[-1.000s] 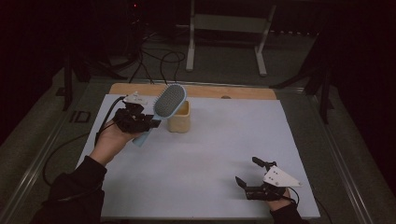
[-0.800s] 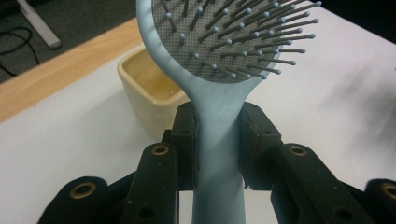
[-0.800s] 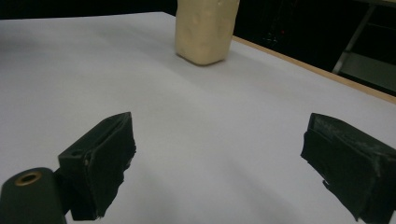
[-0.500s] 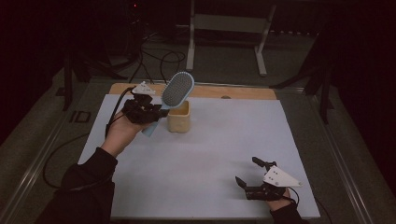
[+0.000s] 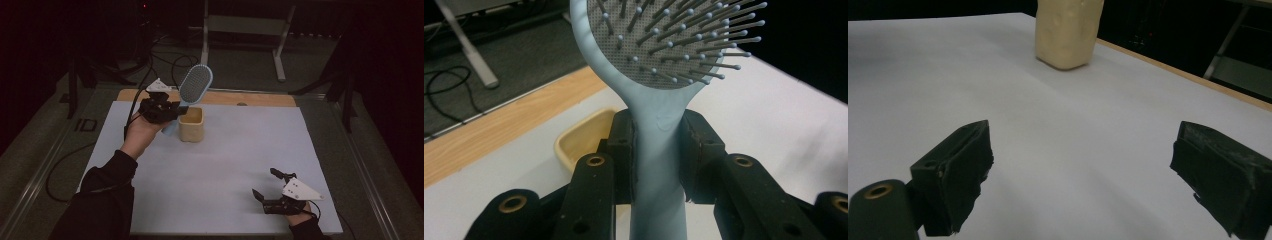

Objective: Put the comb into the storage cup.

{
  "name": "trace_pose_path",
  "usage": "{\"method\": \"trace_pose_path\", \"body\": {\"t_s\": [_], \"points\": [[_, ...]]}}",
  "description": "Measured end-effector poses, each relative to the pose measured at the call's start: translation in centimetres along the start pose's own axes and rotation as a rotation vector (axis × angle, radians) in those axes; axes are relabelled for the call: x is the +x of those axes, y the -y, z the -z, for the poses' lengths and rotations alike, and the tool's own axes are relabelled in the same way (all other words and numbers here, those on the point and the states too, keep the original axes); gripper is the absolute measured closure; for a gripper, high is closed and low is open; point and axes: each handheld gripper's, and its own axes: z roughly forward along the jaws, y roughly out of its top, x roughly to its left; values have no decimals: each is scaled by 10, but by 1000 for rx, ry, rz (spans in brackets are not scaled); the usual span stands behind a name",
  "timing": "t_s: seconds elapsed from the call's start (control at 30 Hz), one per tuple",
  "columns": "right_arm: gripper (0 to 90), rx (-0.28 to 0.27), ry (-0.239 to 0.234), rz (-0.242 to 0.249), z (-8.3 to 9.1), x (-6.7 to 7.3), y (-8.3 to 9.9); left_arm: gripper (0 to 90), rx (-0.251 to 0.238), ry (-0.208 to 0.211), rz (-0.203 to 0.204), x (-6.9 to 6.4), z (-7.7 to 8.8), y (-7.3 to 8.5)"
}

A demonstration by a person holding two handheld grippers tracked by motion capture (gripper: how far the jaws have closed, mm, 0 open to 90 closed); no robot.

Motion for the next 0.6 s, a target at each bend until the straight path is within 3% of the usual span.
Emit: {"method": "trace_pose_path", "body": {"t_s": [0.3, 0.6], "points": [[89, -1, 0, -4, 0, -1, 0, 704, -51, -7, 1, -1, -11, -5], [90, -2, -3, -2, 0, -1, 0, 704, -123, 0, 27, 5, -21, -14]]}}
